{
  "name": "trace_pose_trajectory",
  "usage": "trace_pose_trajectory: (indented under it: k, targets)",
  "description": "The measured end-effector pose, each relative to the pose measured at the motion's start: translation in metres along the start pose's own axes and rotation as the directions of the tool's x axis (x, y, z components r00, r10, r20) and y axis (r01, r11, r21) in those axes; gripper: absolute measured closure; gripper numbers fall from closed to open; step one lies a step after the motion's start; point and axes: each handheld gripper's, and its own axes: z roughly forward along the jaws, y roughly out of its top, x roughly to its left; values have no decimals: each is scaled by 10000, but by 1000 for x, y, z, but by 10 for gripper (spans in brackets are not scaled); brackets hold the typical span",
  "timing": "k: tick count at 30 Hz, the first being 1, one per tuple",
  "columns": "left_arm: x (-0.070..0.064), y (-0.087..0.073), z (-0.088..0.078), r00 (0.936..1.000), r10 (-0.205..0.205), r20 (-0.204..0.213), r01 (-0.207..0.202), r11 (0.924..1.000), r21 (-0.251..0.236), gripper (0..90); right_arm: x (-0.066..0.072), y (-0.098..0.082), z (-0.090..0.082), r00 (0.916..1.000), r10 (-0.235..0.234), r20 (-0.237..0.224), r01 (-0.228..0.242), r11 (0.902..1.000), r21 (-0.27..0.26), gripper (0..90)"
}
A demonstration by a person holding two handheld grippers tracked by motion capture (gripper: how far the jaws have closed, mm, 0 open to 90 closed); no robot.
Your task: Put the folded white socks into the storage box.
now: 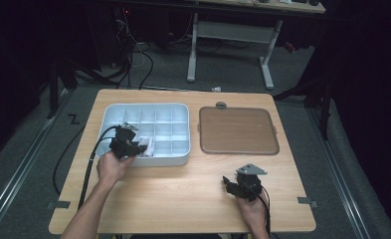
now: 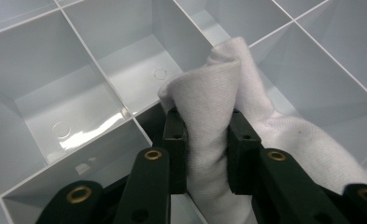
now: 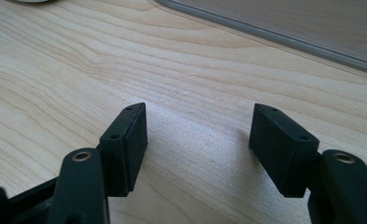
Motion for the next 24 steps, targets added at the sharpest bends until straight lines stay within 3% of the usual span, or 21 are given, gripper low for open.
trace_pose_trajectory:
  k: [3,6,16,24]
  targets:
    - [-1,-1,2,10000,61,-37,-61,10000,70,739,0,0,0,10000,0,1,0,10000,-1,374]
    - [-3,-6,6,9991,378,-176,-373,9989,279,740,0,0,0,10000,-1,0,1,10000,-1,374]
    - [-2,-6,7,9995,283,-149,-277,9989,380,740,0,0,0,10000,1,10,-1,10000,-1,375]
    - [-3,-5,5,9996,260,-136,-258,9995,169,721,0,0,0,10000,5,9,-5,10000,1,374]
